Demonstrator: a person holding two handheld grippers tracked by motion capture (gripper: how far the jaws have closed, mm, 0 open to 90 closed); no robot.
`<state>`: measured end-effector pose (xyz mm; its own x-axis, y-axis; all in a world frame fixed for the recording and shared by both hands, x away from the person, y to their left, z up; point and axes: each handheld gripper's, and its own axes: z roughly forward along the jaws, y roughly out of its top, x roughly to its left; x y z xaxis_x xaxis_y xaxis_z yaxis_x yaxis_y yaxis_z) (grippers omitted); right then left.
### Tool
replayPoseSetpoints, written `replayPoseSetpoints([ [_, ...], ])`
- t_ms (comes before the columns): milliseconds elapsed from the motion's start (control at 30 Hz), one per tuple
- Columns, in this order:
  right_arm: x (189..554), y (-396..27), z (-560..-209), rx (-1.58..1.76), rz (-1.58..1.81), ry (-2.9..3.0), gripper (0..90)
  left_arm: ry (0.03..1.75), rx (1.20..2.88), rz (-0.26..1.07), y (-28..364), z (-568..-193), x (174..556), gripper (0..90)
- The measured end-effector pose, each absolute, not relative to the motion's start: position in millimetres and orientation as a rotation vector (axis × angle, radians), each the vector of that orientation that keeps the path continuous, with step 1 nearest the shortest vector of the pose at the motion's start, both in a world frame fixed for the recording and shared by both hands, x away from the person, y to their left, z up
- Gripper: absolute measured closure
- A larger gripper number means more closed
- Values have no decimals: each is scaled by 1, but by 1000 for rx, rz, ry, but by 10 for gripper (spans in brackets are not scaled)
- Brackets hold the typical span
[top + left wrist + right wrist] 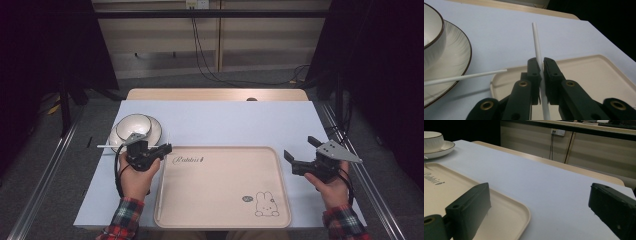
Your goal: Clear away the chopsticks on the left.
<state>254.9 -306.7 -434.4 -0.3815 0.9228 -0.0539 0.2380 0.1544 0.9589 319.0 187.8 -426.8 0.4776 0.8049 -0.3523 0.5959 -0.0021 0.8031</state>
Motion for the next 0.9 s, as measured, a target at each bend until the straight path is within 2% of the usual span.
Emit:
replayPoseSetpoints([
  [267, 255, -307, -434, 1115, 1259, 1743, 35, 1260, 1716, 298, 187, -439, 320, 825],
  [900, 256, -307, -435, 1115, 1262, 1743, 36, 1300, 1756, 275, 183, -461, 324, 803],
])
